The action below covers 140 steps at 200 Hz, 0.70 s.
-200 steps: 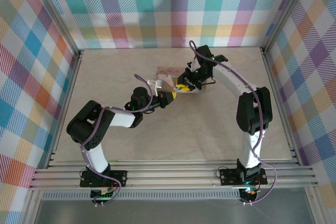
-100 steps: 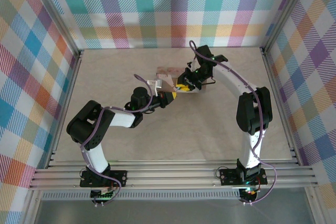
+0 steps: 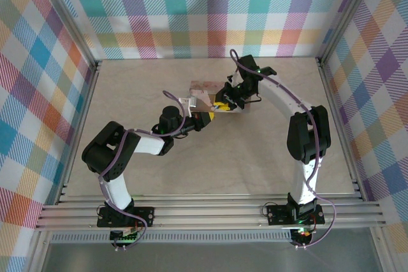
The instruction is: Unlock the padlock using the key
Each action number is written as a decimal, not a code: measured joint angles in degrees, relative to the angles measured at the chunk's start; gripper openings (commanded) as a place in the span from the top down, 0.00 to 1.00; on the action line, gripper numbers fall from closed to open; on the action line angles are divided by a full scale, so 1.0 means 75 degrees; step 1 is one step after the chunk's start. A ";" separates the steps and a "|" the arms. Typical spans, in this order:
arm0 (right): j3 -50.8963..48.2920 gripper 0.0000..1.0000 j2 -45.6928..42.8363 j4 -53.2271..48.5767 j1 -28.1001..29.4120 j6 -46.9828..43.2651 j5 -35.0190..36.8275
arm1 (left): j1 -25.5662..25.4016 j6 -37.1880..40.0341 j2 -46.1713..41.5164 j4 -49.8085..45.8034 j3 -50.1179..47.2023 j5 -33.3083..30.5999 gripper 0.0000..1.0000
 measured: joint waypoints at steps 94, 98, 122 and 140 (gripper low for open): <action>-0.0085 1.00 0.0000 0.0114 0.0000 -0.0003 -0.0006 | 0.0000 -0.0114 0.0032 0.0134 -0.0006 -0.0055 1.00; -0.0085 1.00 0.0000 0.0114 0.0000 0.0000 -0.0017 | 0.0000 -0.0125 0.0047 0.0166 -0.0006 -0.0052 1.00; -0.0085 1.00 0.0000 0.0117 0.0000 0.0006 -0.0076 | 0.0000 -0.0233 0.0201 0.0358 0.0015 -0.0044 1.00; -0.0085 1.00 0.0000 0.0119 -0.0006 0.0029 -0.0111 | 0.0000 -0.0309 0.0353 0.0449 0.0079 0.0009 1.00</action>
